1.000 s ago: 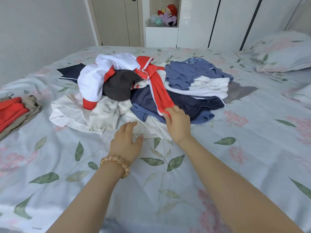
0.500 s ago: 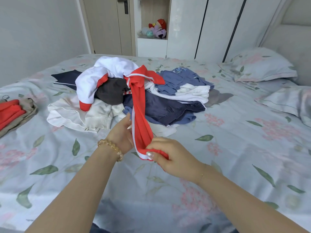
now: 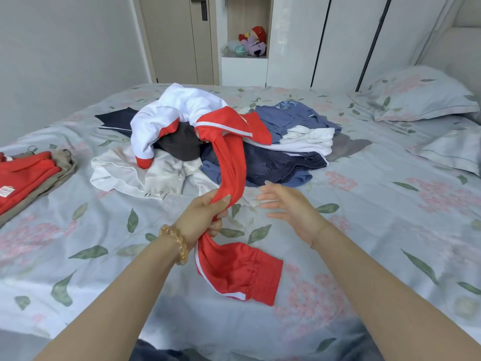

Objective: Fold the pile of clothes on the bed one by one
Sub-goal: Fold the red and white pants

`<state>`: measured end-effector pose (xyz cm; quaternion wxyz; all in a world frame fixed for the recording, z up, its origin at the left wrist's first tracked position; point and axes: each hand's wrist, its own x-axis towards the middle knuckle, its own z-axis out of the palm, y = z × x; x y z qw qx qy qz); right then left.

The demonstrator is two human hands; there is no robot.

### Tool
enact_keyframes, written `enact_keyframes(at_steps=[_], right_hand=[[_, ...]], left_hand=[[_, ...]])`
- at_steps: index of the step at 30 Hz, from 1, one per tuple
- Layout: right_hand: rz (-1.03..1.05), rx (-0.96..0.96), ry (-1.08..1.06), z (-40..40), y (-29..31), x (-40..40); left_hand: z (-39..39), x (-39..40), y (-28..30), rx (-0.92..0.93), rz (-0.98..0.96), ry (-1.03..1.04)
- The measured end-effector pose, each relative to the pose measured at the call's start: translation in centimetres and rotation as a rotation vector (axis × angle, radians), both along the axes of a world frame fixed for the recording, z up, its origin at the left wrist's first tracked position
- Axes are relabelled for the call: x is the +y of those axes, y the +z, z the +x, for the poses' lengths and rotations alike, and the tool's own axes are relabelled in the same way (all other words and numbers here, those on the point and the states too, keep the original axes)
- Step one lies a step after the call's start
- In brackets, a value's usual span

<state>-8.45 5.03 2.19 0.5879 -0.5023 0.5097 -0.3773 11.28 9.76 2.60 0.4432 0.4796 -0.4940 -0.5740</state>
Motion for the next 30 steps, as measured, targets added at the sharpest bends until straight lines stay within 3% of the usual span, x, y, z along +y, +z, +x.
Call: enact_keyframes(at_steps=[6, 10, 14, 16, 19, 21, 23, 26, 30], right_hand=[[0.207, -0.452, 0.017, 3.5, -1.4, -3.0], [0.078, -0.33, -0.215, 4.5, -2.5, -4.2], [-0.079, -0.224, -0.321, 4.1, -2.9, -4.6], [-0.243, -0.055, -0.326, 3.2, -2.6, -4.2], [-0.6, 0.448, -0.171, 0.6, -2.1, -2.3], [-0.711, 0.616, 0.04, -1.6, -1.6, -0.4], [-0.632, 0.666, 0.323, -3.5, -1.4, 1.4], [-0.422, 0.687, 0.618, -5.8, -2.0, 3.3], [-0.25, 0.527, 0.605, -7.9, -1.3, 4.1]], left_hand=[[-1.4, 3.2, -0.5, -0.213, -0.009, -0.377], [-1.3, 3.5, -1.3, -0.319, -0.061, -0.444], [-0.4, 2.9, -0.8, -0.373, -0.094, -0.338], [0.0, 2.3, -0.4, -0.355, -0.109, -0.19], [0.3, 1.0, 0.0, -0.318, -0.171, 0.132], [0.7, -0.1, -0.3, -0.315, -0.26, 0.298], [1.1, -1.1, -1.1, -0.485, -0.415, 0.336], [0.6, -2.0, -2.4, -0.857, -0.632, 0.178], [-1.6, -2.2, -3.3, -1.094, -0.554, -0.075]])
